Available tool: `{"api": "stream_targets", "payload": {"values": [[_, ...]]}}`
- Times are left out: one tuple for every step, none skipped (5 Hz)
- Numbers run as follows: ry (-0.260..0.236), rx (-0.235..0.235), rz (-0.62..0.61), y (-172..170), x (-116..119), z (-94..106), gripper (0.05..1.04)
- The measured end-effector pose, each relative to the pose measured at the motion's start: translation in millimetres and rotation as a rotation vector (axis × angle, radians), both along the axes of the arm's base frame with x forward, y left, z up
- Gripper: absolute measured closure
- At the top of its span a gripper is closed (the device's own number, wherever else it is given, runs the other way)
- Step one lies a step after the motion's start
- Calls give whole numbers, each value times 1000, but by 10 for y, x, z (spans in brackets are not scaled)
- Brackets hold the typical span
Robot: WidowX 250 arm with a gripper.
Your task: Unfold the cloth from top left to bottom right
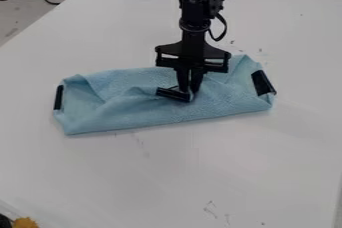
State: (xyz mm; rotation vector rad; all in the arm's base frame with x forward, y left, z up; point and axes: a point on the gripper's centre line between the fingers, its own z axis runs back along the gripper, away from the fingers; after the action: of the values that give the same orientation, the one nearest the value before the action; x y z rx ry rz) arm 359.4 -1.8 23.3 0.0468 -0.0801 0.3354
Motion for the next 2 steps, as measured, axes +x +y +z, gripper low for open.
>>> {"api": "stream_targets", "payload": {"values": [[-18, 38, -36, -78, 16, 150, 1024], [-54, 65, -34, -120, 6, 369, 1029]]}}
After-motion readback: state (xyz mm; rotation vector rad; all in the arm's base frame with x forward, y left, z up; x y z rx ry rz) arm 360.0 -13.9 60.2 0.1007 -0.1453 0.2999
